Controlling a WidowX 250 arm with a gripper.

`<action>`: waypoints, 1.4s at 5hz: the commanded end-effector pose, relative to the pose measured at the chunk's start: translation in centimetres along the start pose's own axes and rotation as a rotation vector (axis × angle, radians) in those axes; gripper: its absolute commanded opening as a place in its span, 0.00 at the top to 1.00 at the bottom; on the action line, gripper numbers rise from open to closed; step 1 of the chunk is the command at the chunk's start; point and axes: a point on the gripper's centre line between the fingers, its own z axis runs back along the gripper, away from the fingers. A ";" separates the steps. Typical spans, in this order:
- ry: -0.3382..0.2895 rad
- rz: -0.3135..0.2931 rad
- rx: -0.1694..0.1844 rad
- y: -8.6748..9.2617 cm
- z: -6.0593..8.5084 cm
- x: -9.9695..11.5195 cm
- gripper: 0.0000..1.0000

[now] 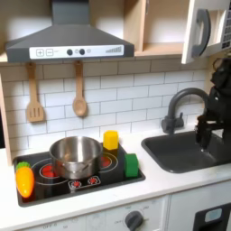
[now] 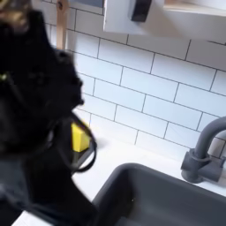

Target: Close microwave

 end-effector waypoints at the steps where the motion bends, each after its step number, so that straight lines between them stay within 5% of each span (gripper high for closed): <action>1: -0.036 -0.022 -0.025 -0.9 0.8 3.2 0.00; 7: -0.100 -0.032 -0.082 -3.6 1.9 9.6 0.00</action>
